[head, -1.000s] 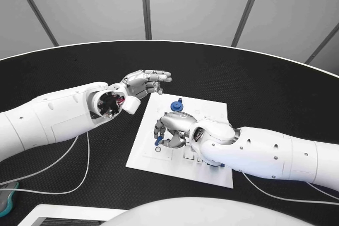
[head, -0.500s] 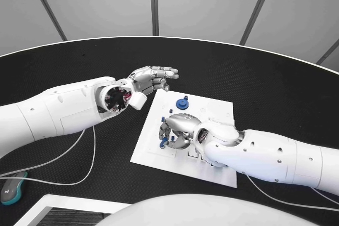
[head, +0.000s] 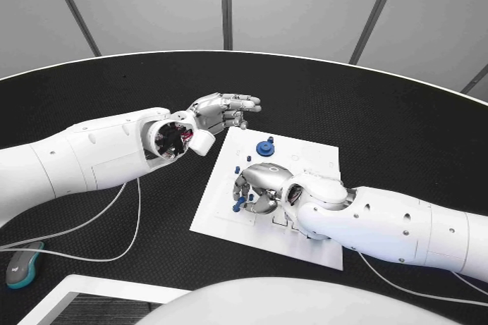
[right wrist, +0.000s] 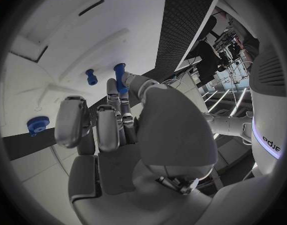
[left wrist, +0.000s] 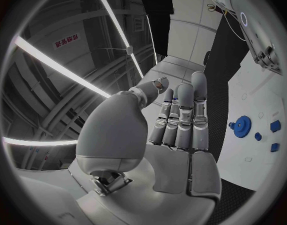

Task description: Assemble the parts on the task board

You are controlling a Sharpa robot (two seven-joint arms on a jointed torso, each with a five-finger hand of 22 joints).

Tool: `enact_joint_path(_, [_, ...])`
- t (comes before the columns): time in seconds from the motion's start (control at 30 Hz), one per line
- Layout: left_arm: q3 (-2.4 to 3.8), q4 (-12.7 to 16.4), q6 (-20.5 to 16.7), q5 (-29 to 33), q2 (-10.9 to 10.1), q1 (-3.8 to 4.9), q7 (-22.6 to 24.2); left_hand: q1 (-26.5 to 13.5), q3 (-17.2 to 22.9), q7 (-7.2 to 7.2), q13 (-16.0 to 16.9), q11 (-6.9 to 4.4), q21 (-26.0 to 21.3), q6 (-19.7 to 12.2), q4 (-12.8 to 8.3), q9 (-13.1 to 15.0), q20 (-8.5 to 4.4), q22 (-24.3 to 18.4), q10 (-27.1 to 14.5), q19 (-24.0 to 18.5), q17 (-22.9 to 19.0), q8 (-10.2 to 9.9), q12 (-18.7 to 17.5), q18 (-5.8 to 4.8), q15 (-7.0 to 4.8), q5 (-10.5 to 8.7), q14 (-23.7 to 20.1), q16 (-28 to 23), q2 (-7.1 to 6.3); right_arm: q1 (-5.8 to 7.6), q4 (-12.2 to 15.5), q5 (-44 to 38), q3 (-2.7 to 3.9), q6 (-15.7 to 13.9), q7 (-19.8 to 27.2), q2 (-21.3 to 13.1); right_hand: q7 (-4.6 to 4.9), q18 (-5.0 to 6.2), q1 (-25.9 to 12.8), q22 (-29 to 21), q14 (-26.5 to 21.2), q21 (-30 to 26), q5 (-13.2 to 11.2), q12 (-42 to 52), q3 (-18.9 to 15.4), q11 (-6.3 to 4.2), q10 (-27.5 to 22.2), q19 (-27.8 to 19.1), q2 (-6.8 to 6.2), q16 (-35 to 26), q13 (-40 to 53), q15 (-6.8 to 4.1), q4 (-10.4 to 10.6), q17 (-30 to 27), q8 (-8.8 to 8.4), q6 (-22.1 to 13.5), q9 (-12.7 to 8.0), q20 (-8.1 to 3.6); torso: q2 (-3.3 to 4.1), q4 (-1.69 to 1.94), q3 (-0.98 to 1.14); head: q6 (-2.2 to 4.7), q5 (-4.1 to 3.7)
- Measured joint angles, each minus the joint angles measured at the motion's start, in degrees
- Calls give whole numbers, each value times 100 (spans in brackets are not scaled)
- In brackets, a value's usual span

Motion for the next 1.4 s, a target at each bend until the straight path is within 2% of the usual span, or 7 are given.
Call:
enact_joint_path(0.6, [0, -26, 3, 0, 20, 0, -13, 0, -17, 20, 1, 0, 0, -20, 17, 1, 0, -7, 0, 0, 0, 0, 0, 0, 0, 0, 0, 0, 0, -4, -11, -263, -3, 112, -94, 113, -9, 0, 7, 0, 0, -33, -16, -26, 0, 10, -10, 0, 7, 0, 6, 0, -34, -29, -1, -14, 68, 0, -1, -3, -5, -20, 21])
enact_joint_path(0.8, [0, -39, 7, 0, 27, 0, -15, 0, -17, 20, 1, 0, 0, -20, 17, 1, 0, -7, 0, 0, 0, 0, 0, 0, 0, 0, 0, 0, 0, -6, -24, -268, -6, 157, -66, 134, 44, 0, -83, 0, 0, -56, -17, -105, -16, 23, -23, 0, 63, 0, 13, 0, -78, -35, -4, -101, 71, 0, -4, -6, -2, -15, 12])
enact_joint_path(0.93, [0, -43, 10, 0, 30, 0, -16, 0, -17, 20, 1, 0, 1, -20, 17, 1, 0, -7, 0, 0, 1, 0, 0, 0, 0, 0, 0, 0, 0, -6, -43, -269, -7, 239, -59, 146, 134, 0, -268, -1, 0, -88, 17, -194, -13, 97, -101, 0, 36, 0, 8, 0, -129, -35, -96, -195, 98, 0, -4, -7, -2, -8, 4])
enact_joint_path(1.0, [0, -44, 11, 0, 30, 0, -17, 0, -17, 20, 1, 0, 1, -20, 17, 1, 0, -7, 0, 0, 1, 0, 0, 0, 0, 0, 0, 0, 0, -7, -54, -270, -8, 270, -66, 153, 185, 0, -405, -1, -2, -109, 32, -294, -6, 147, -247, 0, 15, 0, -21, 66, -134, -39, -187, -331, 59, 7, -4, -7, -2, -6, 3])
enact_joint_path(1.13, [0, -42, 10, 0, 25, 0, -18, 0, -17, 20, 1, 0, 1, -20, 17, 2, 0, -7, 0, 0, 0, 0, 0, 0, 0, 0, 0, 0, 0, -7, -69, -270, -9, 267, -63, 163, 267, 0, -613, -1, -2, -202, 35, -479, -21, 251, -580, 1, -164, 0, -121, 164, -149, -60, -473, -720, -85, 103, -1, -5, -1, -1, -8])
enact_joint_path(1.2, [0, -42, 8, 0, 22, 0, -18, 0, -17, 20, 1, 0, 1, -20, 17, 2, 0, -6, 0, 0, 1, 0, 0, 0, 0, 0, 0, 0, 0, -7, -72, -270, -9, 259, -54, 165, 276, 0, -644, -1, -2, -247, 35, -509, -31, 283, -675, 1, -214, 0, -145, 164, -159, -81, -541, -811, -111, 103, -1, -3, -1, 2, -12])
enact_joint_path(1.4, [0, -39, 8, 0, 16, 0, -18, 0, -17, 20, -2, 0, 1, -20, 17, 2, 0, -6, 0, 0, 1, 0, 0, 0, 0, 0, 0, 0, 0, -7, -64, -270, -9, 226, -25, 155, 297, 1, -732, -1, -20, -290, 89, -509, -97, 277, -752, 1, -314, 0, -175, 182, -170, -130, -600, -869, -132, 144, -1, -2, -1, 4, -14])
